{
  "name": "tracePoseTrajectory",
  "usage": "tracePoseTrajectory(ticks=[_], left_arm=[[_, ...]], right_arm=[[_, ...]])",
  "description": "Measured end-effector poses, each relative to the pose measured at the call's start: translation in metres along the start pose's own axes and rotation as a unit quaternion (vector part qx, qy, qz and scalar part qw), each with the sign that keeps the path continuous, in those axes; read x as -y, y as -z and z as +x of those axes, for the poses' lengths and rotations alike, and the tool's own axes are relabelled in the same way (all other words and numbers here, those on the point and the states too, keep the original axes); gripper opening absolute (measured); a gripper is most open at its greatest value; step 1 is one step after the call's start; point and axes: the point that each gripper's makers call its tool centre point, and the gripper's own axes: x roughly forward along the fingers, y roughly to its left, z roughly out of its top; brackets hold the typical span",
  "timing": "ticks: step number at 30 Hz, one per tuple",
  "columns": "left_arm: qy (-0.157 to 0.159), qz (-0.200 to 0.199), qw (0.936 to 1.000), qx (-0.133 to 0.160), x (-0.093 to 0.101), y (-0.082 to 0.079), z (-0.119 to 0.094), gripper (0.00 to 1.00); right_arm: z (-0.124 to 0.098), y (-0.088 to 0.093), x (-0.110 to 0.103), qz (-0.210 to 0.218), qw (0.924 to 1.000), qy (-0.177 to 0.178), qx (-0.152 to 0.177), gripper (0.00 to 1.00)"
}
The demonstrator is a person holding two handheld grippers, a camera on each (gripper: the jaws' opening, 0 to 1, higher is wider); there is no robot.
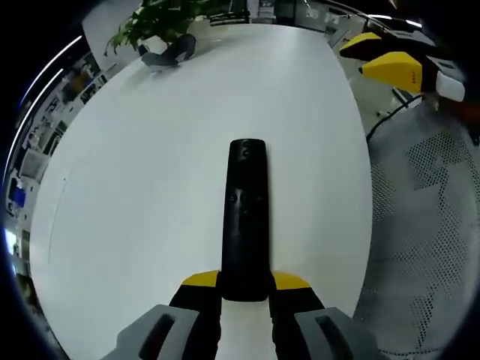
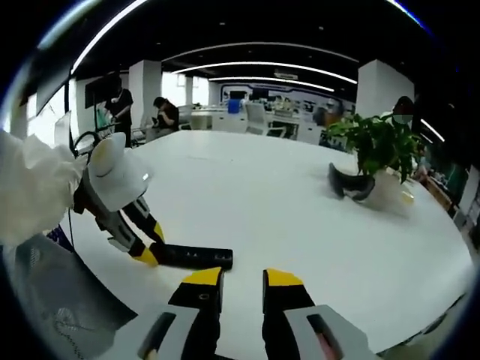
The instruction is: Press the specified remote control buttons in sequence, fully releasing each button before pressing the next.
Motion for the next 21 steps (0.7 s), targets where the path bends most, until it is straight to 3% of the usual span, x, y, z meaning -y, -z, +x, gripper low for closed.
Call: tracePoseTrajectory(ticks=[9,21], left_arm=[[0.003,0.002,0.9998,0.017,0.022,0.002,-0.002,0.23],[0.005,-0.002,0.9992,0.041,0.033,0.004,-0.004,0.23]], right_arm=[[0.004,0.012,-0.007,-0.011,0.999,-0.012,-0.041,0.02],[0.006,0.026,-0.003,-0.01,0.9966,0.001,-0.082,0.0]])
